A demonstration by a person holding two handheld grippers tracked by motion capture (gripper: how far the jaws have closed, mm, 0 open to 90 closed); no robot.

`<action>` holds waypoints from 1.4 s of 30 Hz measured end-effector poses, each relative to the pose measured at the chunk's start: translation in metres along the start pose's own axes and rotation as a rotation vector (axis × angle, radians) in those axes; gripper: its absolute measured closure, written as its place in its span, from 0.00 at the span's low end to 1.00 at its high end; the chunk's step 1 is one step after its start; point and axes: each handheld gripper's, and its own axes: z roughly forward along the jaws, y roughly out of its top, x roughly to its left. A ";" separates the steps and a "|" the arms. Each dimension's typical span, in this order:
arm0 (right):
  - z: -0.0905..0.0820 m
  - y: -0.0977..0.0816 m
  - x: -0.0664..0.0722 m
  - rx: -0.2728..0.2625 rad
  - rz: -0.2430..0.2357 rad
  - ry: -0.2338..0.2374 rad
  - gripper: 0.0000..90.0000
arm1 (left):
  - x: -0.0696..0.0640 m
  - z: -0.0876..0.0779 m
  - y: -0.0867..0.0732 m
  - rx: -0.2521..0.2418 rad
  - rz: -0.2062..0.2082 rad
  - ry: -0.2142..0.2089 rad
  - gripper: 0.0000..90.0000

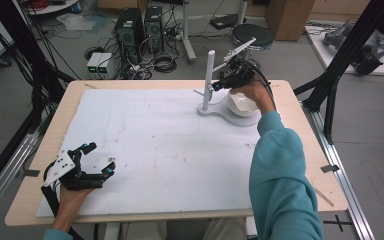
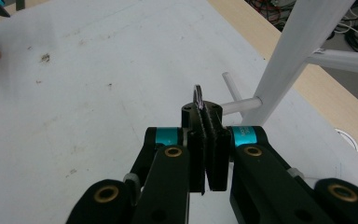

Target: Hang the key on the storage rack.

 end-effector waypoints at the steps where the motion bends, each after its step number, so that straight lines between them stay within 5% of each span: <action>1: 0.000 0.000 0.000 0.000 0.000 0.000 0.99 | 0.000 0.000 0.000 0.001 0.003 0.000 0.02; 31: 0.013 -0.010 -0.019 -0.012 0.020 -0.018 0.99 | 0.000 0.001 0.000 0.017 0.006 0.008 0.02; 42: 0.014 -0.013 -0.021 -0.034 0.019 -0.044 0.87 | 0.000 0.001 0.000 0.017 0.004 0.008 0.02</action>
